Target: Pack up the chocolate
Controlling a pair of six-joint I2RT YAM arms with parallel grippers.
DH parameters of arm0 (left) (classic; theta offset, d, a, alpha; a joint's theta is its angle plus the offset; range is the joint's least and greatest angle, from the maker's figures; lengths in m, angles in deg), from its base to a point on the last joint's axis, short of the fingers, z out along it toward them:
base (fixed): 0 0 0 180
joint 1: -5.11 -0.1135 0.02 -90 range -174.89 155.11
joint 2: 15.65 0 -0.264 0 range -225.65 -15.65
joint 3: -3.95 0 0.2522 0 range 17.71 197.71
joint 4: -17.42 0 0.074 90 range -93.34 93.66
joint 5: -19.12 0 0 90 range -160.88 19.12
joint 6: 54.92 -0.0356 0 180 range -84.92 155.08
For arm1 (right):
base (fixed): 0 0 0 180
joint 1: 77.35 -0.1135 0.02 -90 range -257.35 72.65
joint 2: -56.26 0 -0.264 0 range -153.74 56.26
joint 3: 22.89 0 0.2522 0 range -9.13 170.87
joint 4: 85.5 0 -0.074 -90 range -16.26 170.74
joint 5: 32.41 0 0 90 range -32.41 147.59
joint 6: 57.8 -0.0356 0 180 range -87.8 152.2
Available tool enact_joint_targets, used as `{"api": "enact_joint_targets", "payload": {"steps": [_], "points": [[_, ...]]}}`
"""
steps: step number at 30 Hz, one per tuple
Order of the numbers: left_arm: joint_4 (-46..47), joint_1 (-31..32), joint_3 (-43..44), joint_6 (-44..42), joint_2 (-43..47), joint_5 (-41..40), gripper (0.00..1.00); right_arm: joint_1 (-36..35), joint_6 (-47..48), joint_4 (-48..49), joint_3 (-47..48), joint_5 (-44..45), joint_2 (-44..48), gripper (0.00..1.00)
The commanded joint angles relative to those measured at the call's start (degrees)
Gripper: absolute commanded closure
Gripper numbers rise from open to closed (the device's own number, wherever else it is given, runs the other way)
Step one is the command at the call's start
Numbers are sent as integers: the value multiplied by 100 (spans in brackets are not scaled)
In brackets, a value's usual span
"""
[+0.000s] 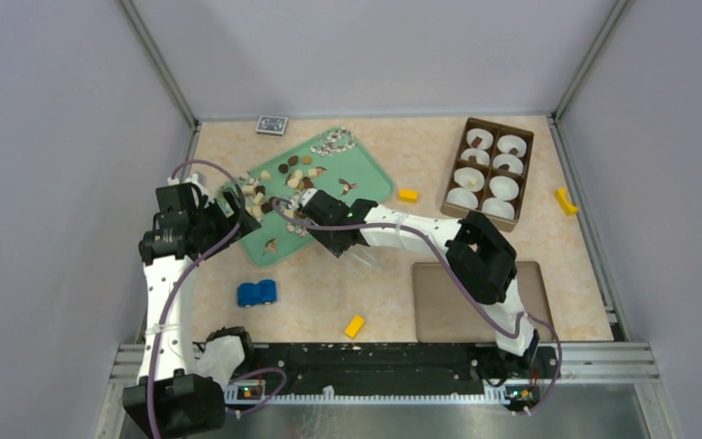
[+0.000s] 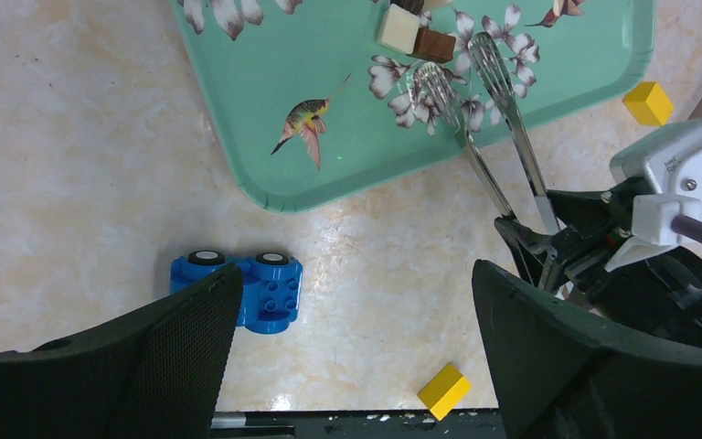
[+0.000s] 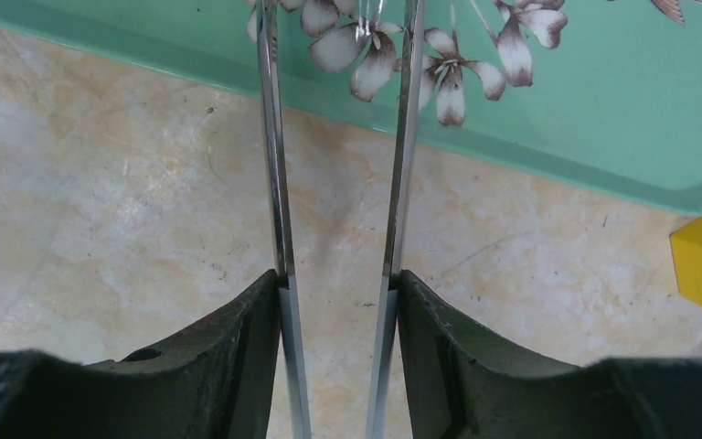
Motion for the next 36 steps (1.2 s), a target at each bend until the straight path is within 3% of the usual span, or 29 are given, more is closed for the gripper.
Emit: {"api": "enact_joint_targets", "payload": {"steps": [1,12,29,36], "points": [[68,11,46,-18,52,-90,1,18,182,282,523,104,-211,53],[29,15,178,-10,21,-112,1,135,349,270,900,-229,-478,56],[54,16,130,-18,43,-67,1,128,37,-243,796,-176,-104,82],[47,16,78,-27,107,-67,1,291,-334,-59,458,-129,502,84]]}}
